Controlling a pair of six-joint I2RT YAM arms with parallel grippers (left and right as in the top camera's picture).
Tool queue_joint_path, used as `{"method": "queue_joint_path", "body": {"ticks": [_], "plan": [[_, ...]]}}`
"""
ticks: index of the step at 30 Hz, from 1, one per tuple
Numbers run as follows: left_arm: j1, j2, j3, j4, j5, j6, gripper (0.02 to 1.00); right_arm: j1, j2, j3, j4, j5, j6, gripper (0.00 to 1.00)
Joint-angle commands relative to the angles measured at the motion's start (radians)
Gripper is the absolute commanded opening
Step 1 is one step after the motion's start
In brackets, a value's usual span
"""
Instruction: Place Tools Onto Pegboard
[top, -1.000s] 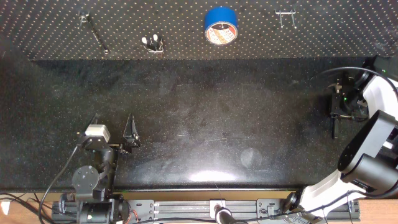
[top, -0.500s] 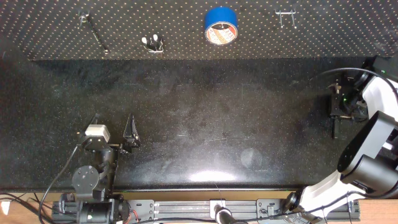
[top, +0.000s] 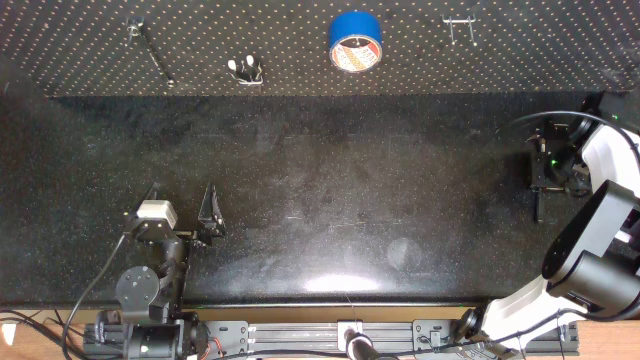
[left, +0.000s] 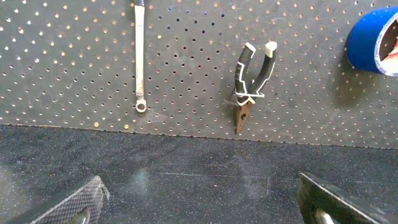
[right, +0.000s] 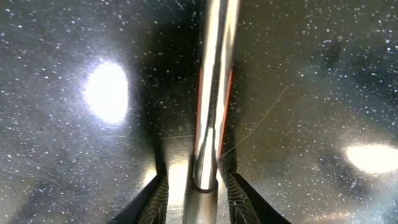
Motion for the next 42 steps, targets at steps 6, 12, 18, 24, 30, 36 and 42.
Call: {"method": "queue_joint_path", "body": {"ticks": [6, 12, 18, 24, 30, 36, 42], "plan": [[0.004, -0.008, -0.002, -0.008, -0.014, -0.003, 0.996, 0.008, 0.0, -0.027, 0.004, -0.023, -0.024, 0.345], [0.004, -0.008, -0.002, -0.008, -0.014, -0.003, 0.996, 0.008, 0.003, -0.028, 0.012, 0.0, -0.025, 0.255], [0.004, -0.008, -0.002, -0.008, -0.014, -0.003, 0.998, 0.008, 0.003, -0.114, 0.105, 0.007, -0.031, 0.106], [0.004, -0.008, -0.002, -0.008, -0.014, -0.003, 0.996, 0.008, 0.003, -0.132, 0.108, 0.006, -0.031, 0.077], [0.004, -0.008, -0.002, -0.008, -0.014, -0.003, 0.996, 0.009, -0.003, -0.132, 0.109, 0.002, -0.027, 0.075], [0.004, -0.008, -0.002, -0.008, -0.014, -0.003, 0.996, 0.014, -0.072, -0.132, 0.098, -0.083, 0.008, 0.075], [0.004, -0.008, -0.002, -0.008, -0.014, -0.003, 0.996, 0.014, -0.283, -0.132, 0.064, -0.13, 0.068, 0.075]]}}
